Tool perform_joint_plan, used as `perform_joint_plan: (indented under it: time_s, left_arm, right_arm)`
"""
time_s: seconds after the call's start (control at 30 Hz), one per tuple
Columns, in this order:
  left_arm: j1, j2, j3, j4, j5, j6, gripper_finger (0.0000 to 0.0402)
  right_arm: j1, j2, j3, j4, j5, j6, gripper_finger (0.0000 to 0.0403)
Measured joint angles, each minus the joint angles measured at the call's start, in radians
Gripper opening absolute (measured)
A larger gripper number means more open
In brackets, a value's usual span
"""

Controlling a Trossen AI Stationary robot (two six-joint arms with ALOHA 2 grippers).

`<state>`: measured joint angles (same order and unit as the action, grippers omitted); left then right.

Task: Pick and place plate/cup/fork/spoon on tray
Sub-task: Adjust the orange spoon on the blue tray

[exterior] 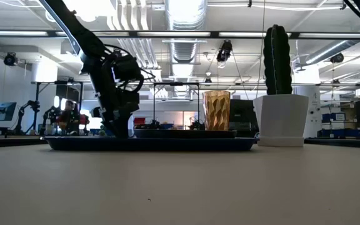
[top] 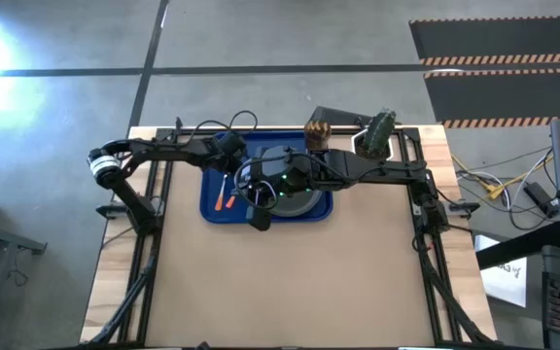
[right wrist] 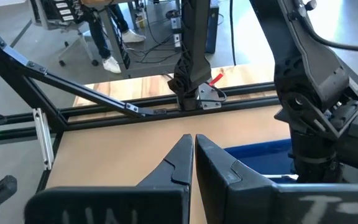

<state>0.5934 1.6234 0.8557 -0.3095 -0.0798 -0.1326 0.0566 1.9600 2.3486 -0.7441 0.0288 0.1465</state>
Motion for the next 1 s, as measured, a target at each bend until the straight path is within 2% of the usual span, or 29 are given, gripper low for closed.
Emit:
perform_joint_plan:
  time_s: [0.27, 0.43, 0.8, 1.0]
  left_arm:
    - [-0.009, 0.028, -0.001, 0.012, 0.027, -0.001, 0.0065]
    - [-0.012, 0.036, -0.001, 0.019, -0.005, -0.003, 0.0043]
    - [-0.015, 0.027, 0.0, -0.014, -0.031, -0.074, 0.0016]
    - [-0.053, 0.015, 0.002, -0.022, -0.001, -0.101, 0.0015]
  right_arm:
    - [-0.002, 0.0, 0.0, 0.0, 0.0, -0.001, 0.0009]
    - [-0.002, 0.0, 0.0, 0.0, 0.001, -0.001, 0.0009]
    - [-0.002, 0.0, 0.0, -0.007, 0.0, -0.016, 0.0009]
    - [-0.002, 0.0, 0.0, -0.013, -0.002, -0.052, 0.0009]
